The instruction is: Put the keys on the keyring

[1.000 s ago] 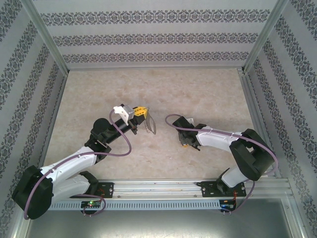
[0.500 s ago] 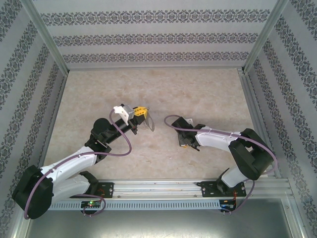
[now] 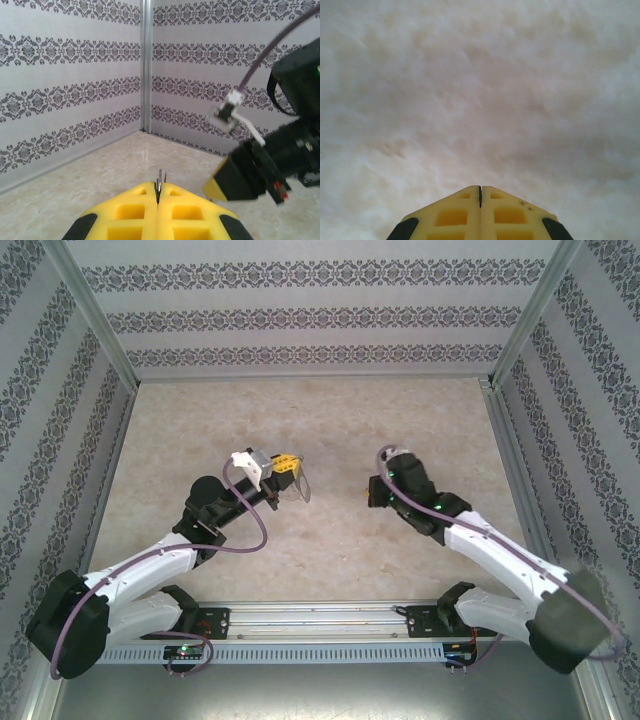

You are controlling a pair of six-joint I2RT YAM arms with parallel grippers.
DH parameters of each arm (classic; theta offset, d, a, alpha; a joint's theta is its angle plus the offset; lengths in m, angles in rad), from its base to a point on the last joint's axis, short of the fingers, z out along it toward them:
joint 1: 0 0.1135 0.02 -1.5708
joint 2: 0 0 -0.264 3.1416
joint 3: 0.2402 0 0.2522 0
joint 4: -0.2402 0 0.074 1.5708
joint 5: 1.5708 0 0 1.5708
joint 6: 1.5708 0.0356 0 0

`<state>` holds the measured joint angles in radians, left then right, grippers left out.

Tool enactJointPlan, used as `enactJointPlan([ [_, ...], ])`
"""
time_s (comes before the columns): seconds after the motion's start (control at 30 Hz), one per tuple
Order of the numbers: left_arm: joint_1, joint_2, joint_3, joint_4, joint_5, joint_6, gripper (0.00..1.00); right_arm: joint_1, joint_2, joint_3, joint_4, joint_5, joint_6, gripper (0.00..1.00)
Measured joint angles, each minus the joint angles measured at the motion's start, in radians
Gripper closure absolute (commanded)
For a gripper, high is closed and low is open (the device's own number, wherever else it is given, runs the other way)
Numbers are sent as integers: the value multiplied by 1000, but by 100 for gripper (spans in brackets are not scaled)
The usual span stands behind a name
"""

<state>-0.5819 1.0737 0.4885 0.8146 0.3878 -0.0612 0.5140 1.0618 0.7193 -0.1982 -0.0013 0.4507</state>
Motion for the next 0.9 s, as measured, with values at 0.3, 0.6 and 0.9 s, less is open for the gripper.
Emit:
enactJointPlan([
  [0.3,-1,10,44,-25,55,3,100,-166,-54,-31,187,-442,-13,100],
  [0.6,-2,26,81,-69,132,4,100,-167,-152,-48,345,-701,-33,100],
  [0.9,-22,90,141,-76,188,4,100,-159,-185,-104,479,-752,-28,100],
])
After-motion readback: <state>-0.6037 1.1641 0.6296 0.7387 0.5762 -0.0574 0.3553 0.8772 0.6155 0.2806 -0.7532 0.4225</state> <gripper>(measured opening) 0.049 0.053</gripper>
